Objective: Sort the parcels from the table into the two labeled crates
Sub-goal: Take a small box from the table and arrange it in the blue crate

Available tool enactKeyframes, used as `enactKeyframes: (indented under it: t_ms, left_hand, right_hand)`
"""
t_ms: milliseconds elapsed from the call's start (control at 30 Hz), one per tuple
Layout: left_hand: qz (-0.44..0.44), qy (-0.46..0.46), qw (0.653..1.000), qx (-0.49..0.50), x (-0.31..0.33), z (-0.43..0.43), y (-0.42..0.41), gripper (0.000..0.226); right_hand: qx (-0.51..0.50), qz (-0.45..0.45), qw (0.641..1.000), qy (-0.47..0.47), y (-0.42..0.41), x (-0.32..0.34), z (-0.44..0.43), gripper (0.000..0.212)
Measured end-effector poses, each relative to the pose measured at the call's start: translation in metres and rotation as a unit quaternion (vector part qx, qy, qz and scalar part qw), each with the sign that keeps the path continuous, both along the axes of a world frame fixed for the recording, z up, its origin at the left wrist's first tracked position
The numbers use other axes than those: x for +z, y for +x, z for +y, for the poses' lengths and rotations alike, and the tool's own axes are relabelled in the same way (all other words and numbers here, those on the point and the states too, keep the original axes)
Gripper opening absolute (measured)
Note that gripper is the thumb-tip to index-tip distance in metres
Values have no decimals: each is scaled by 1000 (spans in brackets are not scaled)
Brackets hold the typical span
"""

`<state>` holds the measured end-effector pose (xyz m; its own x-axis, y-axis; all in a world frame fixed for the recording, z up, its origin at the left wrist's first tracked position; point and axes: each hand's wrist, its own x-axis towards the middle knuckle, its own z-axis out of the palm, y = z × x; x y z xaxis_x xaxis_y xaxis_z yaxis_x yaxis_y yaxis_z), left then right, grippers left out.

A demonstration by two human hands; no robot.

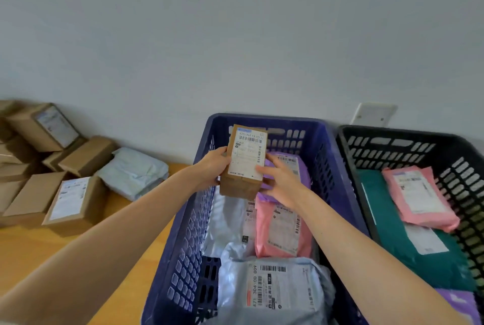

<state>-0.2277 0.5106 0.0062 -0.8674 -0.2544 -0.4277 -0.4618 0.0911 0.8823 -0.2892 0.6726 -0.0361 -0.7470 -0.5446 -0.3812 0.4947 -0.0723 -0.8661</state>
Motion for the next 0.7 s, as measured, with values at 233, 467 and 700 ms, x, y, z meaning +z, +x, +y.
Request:
enactKeyframes:
  t_ms: [233, 467, 700]
  left_hand:
    - [-32, -69, 996, 46, -24, -13, -32, 33]
    - [-18, -153, 987, 43, -40, -16, -47, 61]
    - [-31, -327, 944, -36, -57, -18, -57, 72]
  right_hand:
    - [40, -16, 999, -7, -33, -20, -26, 52]
    - [88, 10, 996, 33, -46, -41, -45, 63]
    - [82, 77, 991, 75, -51, -47, -56, 73]
